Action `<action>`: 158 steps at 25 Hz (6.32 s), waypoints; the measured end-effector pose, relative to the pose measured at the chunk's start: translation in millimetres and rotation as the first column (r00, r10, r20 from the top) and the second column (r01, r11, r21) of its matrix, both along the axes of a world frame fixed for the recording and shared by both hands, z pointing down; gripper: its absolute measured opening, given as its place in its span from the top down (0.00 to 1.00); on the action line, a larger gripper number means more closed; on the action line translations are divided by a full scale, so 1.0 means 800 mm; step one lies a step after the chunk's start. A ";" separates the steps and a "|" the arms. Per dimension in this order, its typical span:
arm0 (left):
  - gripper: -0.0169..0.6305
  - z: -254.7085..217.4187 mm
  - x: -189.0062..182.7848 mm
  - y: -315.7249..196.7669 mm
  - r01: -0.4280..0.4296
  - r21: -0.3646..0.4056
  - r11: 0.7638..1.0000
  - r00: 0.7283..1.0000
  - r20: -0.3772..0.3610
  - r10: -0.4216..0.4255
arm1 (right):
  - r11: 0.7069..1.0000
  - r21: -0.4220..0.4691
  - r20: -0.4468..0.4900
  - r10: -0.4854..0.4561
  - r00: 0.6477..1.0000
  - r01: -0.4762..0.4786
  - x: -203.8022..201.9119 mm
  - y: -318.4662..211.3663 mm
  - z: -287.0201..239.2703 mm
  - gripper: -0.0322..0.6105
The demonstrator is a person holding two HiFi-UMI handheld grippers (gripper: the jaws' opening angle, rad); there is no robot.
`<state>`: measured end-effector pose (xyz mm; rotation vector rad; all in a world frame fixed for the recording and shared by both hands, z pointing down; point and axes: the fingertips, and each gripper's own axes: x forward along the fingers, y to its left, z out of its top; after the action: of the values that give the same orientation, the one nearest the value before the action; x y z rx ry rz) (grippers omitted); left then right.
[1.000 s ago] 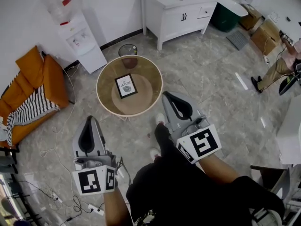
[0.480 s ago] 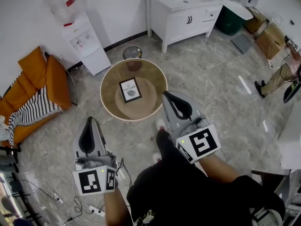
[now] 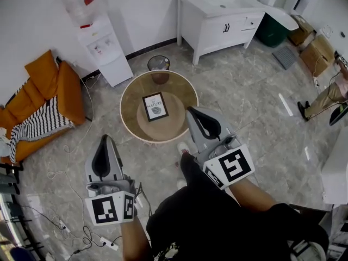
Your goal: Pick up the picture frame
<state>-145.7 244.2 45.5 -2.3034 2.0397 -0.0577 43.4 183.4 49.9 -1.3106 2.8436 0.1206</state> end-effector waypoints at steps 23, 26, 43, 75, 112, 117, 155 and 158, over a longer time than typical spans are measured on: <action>0.98 -0.014 -0.019 -0.140 0.030 -0.010 0.999 0.999 0.046 -0.030 | 0.997 -0.016 -0.035 -0.077 0.996 0.076 -0.046 -0.141 -0.008 0.96; 0.98 -0.012 -0.024 -0.162 0.034 -0.013 0.999 0.999 0.042 -0.034 | 0.997 -0.016 -0.031 -0.077 0.997 0.076 -0.049 -0.160 -0.009 0.96; 0.98 -0.015 -0.012 -0.254 0.048 -0.033 0.998 0.997 0.064 -0.045 | 0.995 -0.002 0.005 -0.095 0.995 0.095 -0.039 -0.266 -0.014 0.96; 0.98 0.025 -0.041 -0.362 0.159 -0.083 0.984 0.987 0.050 -0.155 | 0.979 -0.046 -0.056 -0.203 0.978 0.201 -0.076 -0.403 0.029 0.96; 0.98 -0.002 -0.125 -0.476 -0.098 -0.030 0.995 0.987 0.128 0.101 | 0.995 -0.045 -0.033 0.083 0.996 -0.085 -0.147 -0.452 0.007 0.96; 0.98 -0.007 -0.132 -0.475 -0.086 -0.029 0.996 0.987 0.132 0.089 | 0.997 -0.046 -0.011 0.066 0.998 -0.067 -0.158 -0.453 0.006 0.96; 0.98 0.132 -0.045 -0.544 -0.127 -0.225 0.966 0.992 -0.026 0.124 | 0.962 -0.266 -0.097 -0.088 0.991 0.059 -0.125 -0.512 0.132 0.95; 0.98 0.142 -0.043 -0.547 -0.127 -0.237 0.963 0.992 -0.030 0.124 | 0.961 -0.270 -0.104 -0.094 0.990 0.063 -0.122 -0.514 0.143 0.95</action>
<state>-179.8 -193.0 158.7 -2.5749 1.9856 -0.2962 -54.5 -227.6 164.2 -1.2642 3.0938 -0.2011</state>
